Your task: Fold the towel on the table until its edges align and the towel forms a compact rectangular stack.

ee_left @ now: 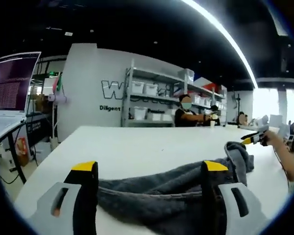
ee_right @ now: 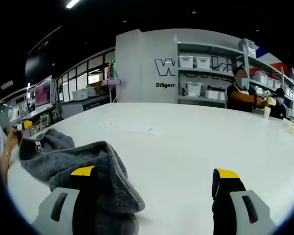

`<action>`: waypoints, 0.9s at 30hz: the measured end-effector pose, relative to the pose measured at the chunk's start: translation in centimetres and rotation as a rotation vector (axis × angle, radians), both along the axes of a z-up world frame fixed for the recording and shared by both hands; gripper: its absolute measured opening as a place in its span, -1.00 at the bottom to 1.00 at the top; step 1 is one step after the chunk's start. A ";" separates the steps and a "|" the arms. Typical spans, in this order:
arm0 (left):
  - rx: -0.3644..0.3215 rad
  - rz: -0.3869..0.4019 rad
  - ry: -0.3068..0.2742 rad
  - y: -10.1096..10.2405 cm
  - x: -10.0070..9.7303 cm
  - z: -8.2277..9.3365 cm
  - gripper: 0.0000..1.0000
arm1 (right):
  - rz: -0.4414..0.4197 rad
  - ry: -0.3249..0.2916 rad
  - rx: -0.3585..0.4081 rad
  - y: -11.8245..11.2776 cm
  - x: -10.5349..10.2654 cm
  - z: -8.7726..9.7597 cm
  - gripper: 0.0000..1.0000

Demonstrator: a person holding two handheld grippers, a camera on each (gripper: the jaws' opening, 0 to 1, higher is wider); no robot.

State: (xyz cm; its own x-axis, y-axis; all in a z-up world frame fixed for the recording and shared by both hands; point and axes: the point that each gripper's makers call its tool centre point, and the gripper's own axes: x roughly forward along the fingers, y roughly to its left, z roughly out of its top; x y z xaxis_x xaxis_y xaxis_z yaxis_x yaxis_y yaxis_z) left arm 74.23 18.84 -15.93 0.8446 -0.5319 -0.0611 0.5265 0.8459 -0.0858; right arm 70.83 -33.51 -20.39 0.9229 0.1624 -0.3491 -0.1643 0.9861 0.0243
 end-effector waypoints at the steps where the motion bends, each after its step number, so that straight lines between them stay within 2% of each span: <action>1: 0.003 -0.019 0.001 -0.4 -0.4 0.0 0.83 | 0.002 0.001 0.000 0.0 0.0 0.0 0.99; 7: 0.038 -0.103 0.018 -1.9 -3.2 -0.1 0.92 | 0.003 0.002 0.001 0.1 0.0 -0.1 0.99; 10: 0.120 -0.158 0.023 -2.8 -5.3 -0.6 0.84 | 0.000 -0.001 0.005 -0.1 0.0 0.1 0.99; 12: 0.184 -0.176 -0.003 -3.1 -6.5 -0.6 0.64 | -0.001 -0.002 0.007 -0.1 0.0 0.1 0.99; 14: 0.217 -0.192 -0.013 -3.5 -7.5 -0.7 0.41 | 0.001 -0.002 0.010 0.0 -0.1 0.1 0.99; 17: 0.246 -0.225 -0.009 -4.2 -8.7 -1.1 0.22 | 0.005 0.002 0.009 0.1 0.0 -0.1 0.99; 20: 0.316 -0.250 -0.003 -5.0 -10.0 -2.1 0.04 | 0.008 0.008 0.011 0.1 0.0 -0.3 0.99; 24: 0.397 -0.266 -0.017 -5.3 -10.5 -2.9 -0.38 | 0.006 0.017 0.018 0.1 0.0 -0.6 0.99; 27: 0.412 -0.267 -0.010 -5.4 -10.3 -3.3 -0.44 | 0.007 0.024 0.024 0.2 -0.1 -0.9 0.98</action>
